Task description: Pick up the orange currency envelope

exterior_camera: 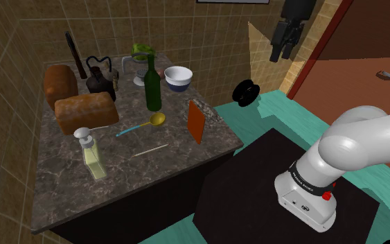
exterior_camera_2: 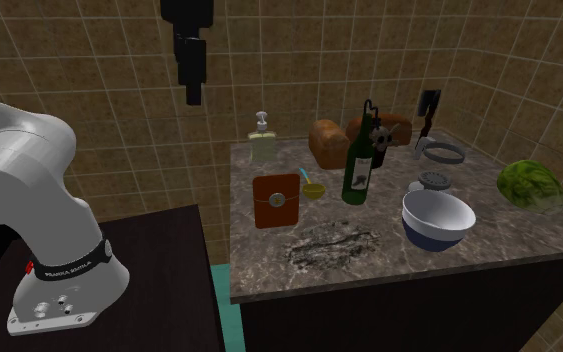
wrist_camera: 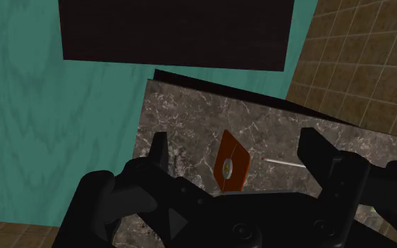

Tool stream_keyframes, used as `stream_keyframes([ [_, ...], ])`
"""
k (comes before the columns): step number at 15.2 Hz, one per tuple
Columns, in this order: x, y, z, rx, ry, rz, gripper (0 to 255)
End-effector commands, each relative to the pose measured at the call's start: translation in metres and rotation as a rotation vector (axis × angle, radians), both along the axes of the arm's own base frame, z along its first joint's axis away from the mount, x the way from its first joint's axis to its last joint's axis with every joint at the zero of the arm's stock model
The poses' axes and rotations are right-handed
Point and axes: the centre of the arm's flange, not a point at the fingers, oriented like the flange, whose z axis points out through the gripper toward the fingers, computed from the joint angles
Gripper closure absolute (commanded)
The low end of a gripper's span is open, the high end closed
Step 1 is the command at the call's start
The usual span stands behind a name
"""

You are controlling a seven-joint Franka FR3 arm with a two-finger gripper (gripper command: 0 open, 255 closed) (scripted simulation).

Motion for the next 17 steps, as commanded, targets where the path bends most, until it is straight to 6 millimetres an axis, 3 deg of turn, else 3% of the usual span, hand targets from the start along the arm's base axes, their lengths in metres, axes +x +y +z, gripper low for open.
stream_keyframes([
  [1, 0.000, 0.000, 0.000, 0.000, 0.000, 0.000, 0],
  [17, 0.111, 0.092, -0.150, -0.099, -0.060, -0.141, 0],
])
